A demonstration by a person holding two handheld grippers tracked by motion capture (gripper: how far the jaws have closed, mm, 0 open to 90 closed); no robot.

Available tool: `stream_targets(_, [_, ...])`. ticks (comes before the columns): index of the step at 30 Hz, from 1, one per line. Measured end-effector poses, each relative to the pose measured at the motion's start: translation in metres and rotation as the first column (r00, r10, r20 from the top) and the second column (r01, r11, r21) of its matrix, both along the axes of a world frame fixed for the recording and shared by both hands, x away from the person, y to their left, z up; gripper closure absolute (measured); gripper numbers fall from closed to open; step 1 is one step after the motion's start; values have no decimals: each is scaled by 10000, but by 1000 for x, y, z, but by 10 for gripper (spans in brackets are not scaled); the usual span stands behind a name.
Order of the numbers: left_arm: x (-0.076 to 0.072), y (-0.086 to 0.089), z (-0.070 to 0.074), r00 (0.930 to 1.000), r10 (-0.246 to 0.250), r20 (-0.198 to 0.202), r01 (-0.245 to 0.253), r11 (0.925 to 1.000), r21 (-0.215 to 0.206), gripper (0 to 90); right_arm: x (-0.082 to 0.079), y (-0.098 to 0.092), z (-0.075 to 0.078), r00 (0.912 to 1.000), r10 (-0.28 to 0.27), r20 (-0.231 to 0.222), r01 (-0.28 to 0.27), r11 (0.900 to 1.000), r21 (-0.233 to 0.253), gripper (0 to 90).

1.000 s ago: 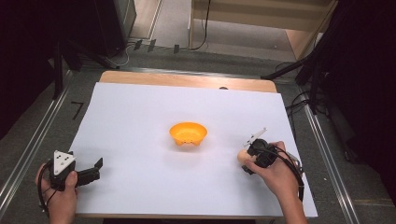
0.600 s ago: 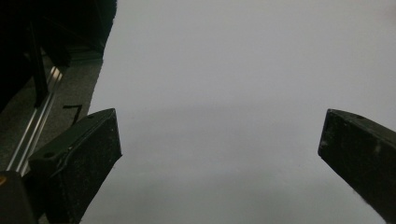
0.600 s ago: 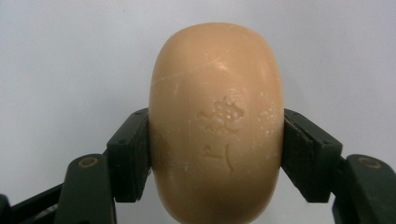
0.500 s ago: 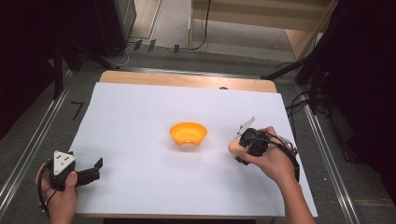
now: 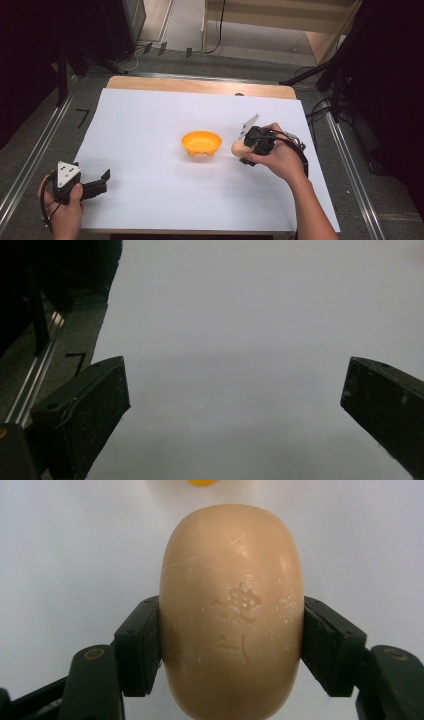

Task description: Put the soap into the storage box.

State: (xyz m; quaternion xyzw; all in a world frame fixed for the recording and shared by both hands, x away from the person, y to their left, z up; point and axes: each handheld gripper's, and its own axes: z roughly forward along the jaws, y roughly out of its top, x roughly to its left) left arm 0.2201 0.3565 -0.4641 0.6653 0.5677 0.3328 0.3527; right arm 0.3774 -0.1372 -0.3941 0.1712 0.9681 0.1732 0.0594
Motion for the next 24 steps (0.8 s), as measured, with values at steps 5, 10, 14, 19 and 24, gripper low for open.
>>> stream_targets(5, [0,0,0,10000,-6,-12,6,10000,-15,0,7,9,4,9997,224,83,-224,9997,-13,329])
stream_targets(10, [0,1,0,10000,-3,-19,3,10000,-87,0,15,24,8,9981,589,166,-588,9982,-92,329])
stream_targets(14, [0,1,0,10000,-24,-14,24,10000,-48,0,18,32,10,9955,916,257,-913,9957,-139,329])
stream_targets(19, [0,1,0,10000,-22,3,22,10000,-59,0,21,44,13,9929,1162,266,-1157,9931,-212,329])
stream_targets(24, [0,1,0,10000,-9,-19,9,10000,-64,0,23,54,17,9901,1375,268,-1370,9904,-197,329])
